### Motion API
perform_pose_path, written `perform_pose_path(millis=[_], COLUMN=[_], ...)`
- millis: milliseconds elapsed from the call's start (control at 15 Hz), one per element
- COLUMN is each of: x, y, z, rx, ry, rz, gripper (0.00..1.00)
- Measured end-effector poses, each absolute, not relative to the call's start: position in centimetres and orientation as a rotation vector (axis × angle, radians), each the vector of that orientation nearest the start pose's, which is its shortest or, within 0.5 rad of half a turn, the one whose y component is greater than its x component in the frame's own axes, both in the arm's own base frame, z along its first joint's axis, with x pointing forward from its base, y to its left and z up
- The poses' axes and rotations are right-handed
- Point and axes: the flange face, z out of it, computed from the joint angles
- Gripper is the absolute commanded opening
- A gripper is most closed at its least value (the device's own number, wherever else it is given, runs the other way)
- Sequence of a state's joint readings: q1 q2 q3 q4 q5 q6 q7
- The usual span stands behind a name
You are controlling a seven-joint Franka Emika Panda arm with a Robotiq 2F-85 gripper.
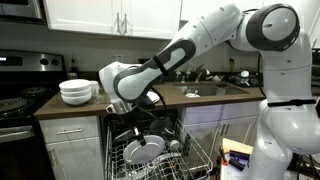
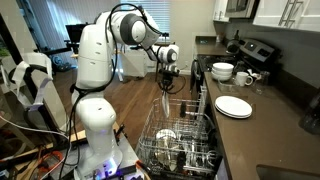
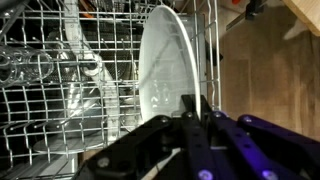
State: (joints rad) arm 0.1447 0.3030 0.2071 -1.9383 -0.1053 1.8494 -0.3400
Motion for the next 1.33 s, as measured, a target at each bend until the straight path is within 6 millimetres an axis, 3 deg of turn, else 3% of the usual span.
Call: perform_pose_path(millis=[267,533,1333], x=[51.9,51.1,52.0], y=[20.7,22.0,19.5], z=[32.0,32.1,31.9], rx=[-3.093,-3.308,-3.72], ry=[-1.148,-1.147,-0.975], rz=[0.578,0.513,0.284], gripper=[0.07,0.07,0.07])
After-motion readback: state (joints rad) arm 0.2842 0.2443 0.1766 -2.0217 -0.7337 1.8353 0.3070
